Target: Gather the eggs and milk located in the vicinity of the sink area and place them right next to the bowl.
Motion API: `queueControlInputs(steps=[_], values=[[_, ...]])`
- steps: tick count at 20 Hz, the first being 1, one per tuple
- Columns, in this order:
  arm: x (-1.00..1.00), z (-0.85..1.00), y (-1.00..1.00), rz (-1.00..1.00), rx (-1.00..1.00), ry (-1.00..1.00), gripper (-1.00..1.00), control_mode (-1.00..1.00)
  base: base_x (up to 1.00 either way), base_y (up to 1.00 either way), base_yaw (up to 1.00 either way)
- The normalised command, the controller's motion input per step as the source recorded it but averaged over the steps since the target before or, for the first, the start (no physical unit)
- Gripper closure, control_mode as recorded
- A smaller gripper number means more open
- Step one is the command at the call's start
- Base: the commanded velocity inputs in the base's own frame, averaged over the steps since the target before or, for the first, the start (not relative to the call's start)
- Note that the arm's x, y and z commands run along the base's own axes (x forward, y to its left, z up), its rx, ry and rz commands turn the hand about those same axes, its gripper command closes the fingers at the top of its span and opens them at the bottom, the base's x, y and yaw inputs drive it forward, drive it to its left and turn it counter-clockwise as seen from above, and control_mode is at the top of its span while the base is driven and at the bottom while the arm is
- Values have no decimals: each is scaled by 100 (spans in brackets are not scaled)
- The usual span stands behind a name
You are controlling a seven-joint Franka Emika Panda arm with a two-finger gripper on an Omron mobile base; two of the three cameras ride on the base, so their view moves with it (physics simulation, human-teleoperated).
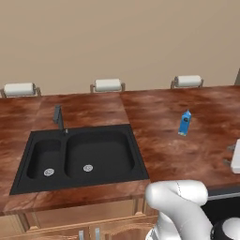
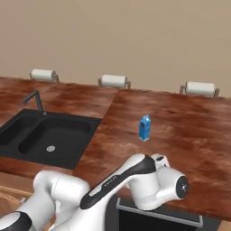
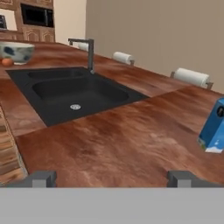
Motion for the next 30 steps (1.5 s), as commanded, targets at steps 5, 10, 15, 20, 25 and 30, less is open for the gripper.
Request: queueControlInputs(steps=[5,10,15,20,25,30], values=[[42,12,1,-2,0,18,-100,-100,0,0,0],[48,21,1,-10,0,21,-100,-100,0,0,0],[50,9,0,-8,-1,12,-100,-100,0,0,0],[22,0,0,-1,0,0,-100,-100,0,0,0],[18,0,0,0,3,-2,-100,-100,0,0,0],[39,0,0,1,1,0,-100,-100,0,0,0]])
